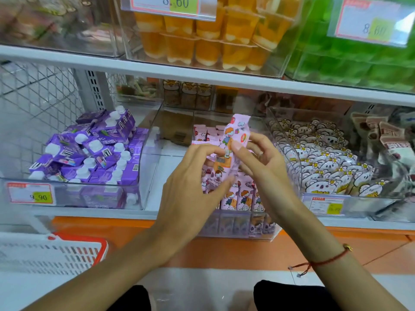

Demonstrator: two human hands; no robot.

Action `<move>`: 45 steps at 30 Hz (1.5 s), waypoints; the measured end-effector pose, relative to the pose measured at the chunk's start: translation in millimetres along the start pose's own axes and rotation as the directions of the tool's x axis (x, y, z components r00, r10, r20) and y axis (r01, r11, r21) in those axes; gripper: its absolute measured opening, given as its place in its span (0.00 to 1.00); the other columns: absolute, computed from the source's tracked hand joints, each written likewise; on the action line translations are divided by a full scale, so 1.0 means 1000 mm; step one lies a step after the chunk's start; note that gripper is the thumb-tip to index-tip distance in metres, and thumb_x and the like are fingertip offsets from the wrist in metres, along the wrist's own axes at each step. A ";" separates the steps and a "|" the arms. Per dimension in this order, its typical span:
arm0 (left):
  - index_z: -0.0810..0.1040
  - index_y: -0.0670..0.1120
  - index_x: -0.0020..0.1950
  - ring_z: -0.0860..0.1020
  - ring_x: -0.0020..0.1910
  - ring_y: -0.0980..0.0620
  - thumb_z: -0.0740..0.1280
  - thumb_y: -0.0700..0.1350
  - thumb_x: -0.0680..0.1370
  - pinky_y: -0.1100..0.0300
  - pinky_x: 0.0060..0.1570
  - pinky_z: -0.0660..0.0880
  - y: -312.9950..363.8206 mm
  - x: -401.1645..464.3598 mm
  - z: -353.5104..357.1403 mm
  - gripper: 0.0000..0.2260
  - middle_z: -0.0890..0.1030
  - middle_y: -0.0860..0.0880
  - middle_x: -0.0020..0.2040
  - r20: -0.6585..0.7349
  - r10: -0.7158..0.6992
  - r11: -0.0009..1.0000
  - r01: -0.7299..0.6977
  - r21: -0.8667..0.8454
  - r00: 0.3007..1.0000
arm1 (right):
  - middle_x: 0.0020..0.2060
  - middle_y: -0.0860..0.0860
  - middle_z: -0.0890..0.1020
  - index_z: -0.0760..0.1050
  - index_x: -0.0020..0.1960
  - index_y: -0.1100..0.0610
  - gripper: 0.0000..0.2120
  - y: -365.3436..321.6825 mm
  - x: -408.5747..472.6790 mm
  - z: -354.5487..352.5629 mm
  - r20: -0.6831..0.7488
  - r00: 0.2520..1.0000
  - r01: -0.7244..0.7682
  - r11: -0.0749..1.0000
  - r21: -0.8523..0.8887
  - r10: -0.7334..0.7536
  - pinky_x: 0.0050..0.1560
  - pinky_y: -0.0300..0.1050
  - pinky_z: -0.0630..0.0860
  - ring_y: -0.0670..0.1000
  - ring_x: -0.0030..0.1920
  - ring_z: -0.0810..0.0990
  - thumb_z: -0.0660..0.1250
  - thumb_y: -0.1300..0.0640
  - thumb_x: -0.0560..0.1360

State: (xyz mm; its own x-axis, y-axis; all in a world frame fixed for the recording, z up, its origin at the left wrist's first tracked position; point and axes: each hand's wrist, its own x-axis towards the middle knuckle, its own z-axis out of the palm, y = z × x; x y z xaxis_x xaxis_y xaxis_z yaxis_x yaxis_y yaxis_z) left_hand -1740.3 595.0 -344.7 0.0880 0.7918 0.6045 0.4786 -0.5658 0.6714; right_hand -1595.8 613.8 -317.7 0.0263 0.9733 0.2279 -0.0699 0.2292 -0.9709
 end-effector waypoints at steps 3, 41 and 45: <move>0.70 0.59 0.60 0.76 0.54 0.64 0.69 0.53 0.75 0.66 0.52 0.75 0.001 0.000 0.001 0.15 0.75 0.66 0.56 0.015 -0.029 0.996 0.030 -0.080 0.999 | 0.50 0.47 0.83 0.74 0.60 0.56 0.20 -0.001 0.000 -0.004 0.040 0.999 0.003 1.000 0.012 -0.003 0.50 0.34 0.76 0.43 0.51 0.81 0.70 0.52 0.70; 0.73 0.51 0.63 0.77 0.54 0.64 0.67 0.39 0.78 0.73 0.51 0.73 -0.004 0.008 -0.018 0.15 0.79 0.56 0.55 0.125 -0.140 0.907 0.178 -0.382 0.982 | 0.50 0.49 0.83 0.74 0.57 0.53 0.08 0.000 -0.007 0.019 0.068 0.997 0.044 0.998 -0.043 -0.041 0.46 0.35 0.75 0.46 0.48 0.82 0.62 0.58 0.79; 0.69 0.52 0.69 0.75 0.57 0.64 0.65 0.37 0.79 0.74 0.48 0.73 -0.011 0.005 -0.025 0.20 0.77 0.58 0.57 0.093 -0.042 0.939 0.071 -0.337 0.995 | 0.53 0.49 0.82 0.72 0.62 0.53 0.13 0.001 -0.012 0.020 0.141 0.972 0.201 0.974 -0.105 -0.186 0.52 0.34 0.75 0.44 0.55 0.80 0.64 0.61 0.78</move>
State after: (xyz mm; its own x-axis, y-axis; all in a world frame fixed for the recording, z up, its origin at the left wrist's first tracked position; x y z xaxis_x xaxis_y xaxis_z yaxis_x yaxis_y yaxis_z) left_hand -1766.8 600.1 -338.4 0.1486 0.8327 0.5334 0.1614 -0.5526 0.8177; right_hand -1615.7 602.7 -319.9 -0.1022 0.9053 0.4122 0.0415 0.4179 -0.9075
